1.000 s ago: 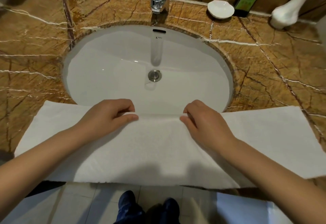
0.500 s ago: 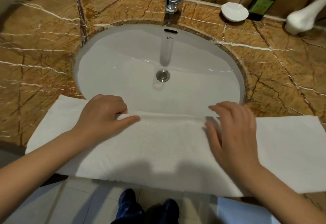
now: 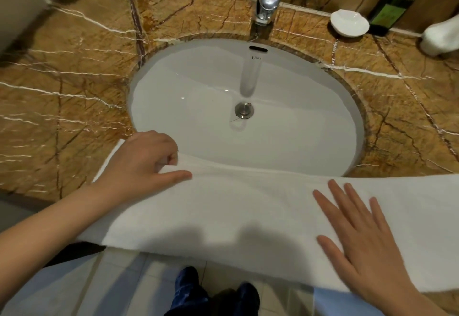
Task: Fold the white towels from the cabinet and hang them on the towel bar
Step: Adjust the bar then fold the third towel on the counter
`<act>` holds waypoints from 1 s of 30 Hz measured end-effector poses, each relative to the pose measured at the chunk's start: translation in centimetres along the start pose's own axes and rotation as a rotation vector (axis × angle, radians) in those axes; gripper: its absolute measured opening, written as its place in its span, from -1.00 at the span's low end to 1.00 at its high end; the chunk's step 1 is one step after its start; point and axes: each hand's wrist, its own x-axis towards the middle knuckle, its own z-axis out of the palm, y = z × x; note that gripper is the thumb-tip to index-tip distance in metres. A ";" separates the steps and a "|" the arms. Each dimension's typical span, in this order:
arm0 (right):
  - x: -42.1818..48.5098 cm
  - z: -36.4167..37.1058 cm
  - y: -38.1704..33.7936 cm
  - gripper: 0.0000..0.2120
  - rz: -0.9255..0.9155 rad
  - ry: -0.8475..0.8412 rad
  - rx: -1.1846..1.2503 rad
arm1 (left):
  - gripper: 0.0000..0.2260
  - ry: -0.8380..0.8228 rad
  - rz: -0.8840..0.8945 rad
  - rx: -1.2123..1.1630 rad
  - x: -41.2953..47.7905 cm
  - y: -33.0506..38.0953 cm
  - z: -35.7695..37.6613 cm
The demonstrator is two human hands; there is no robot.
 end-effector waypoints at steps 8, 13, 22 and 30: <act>0.2 -0.9 -0.5 -0.38 0.040 0.077 0.065 | -0.65 0.057 -0.007 -0.047 -4.3 -2.7 -2.6; 5.8 -2.0 -9.0 -0.59 -0.253 0.265 0.223 | -0.57 -0.011 -0.099 -0.131 -6.6 -4.3 -3.9; 14.7 -1.1 -26.2 -0.65 -0.278 0.090 0.268 | -0.57 -0.173 -0.142 -0.048 -9.4 -6.8 -5.7; 15.5 -2.2 -26.3 -0.84 -0.285 0.049 0.566 | -0.56 -0.099 -0.152 -0.186 -10.5 -5.8 -5.8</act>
